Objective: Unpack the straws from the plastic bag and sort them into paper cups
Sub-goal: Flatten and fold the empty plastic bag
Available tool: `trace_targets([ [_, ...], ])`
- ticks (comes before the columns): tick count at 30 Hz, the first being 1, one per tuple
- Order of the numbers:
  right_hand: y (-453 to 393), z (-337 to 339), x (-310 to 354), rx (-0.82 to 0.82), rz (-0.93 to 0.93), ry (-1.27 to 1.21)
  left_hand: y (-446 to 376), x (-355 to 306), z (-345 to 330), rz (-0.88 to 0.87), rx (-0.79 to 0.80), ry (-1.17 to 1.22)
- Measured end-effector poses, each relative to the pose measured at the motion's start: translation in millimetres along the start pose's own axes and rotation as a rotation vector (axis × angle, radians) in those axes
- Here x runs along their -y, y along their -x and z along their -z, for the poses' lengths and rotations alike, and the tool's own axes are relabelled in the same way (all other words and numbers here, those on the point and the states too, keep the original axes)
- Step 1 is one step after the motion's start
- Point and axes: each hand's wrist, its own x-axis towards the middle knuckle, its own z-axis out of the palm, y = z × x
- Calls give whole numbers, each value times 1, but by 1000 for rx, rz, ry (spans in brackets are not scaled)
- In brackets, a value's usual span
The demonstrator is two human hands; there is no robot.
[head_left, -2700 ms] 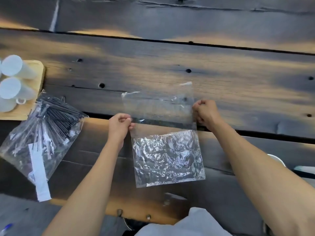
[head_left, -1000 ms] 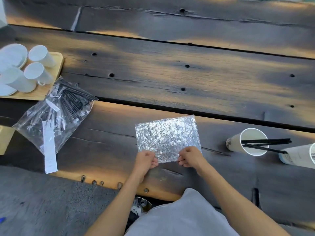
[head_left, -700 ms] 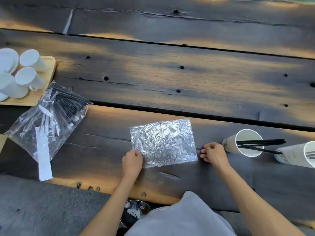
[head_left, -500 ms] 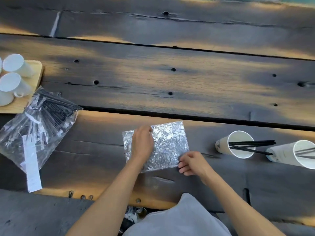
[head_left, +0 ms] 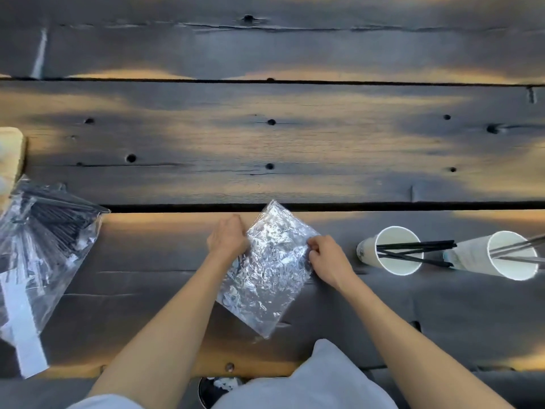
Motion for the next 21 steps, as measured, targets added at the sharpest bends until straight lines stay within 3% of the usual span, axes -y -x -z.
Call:
trace_targets([
  [4, -11, 6, 3, -13, 30, 31, 5, 0, -4, -7, -49, 45],
  [8, -15, 7, 2, 27, 222, 243, -4, -4, -8, -64, -204, 54],
  [13, -21, 11, 3, 66, 347, 361, -10, -18, -3, 15, -63, 176],
  [16, -24, 14, 9, -16, 239, 131, -17, -13, 1, 69, 69, 297],
  [19, -25, 17, 11, -208, 4, -164, -19, -2, 9, 57, 98, 428],
  [21, -25, 20, 12, -235, -182, -344, -14, 6, 14, 53, 117, 536],
])
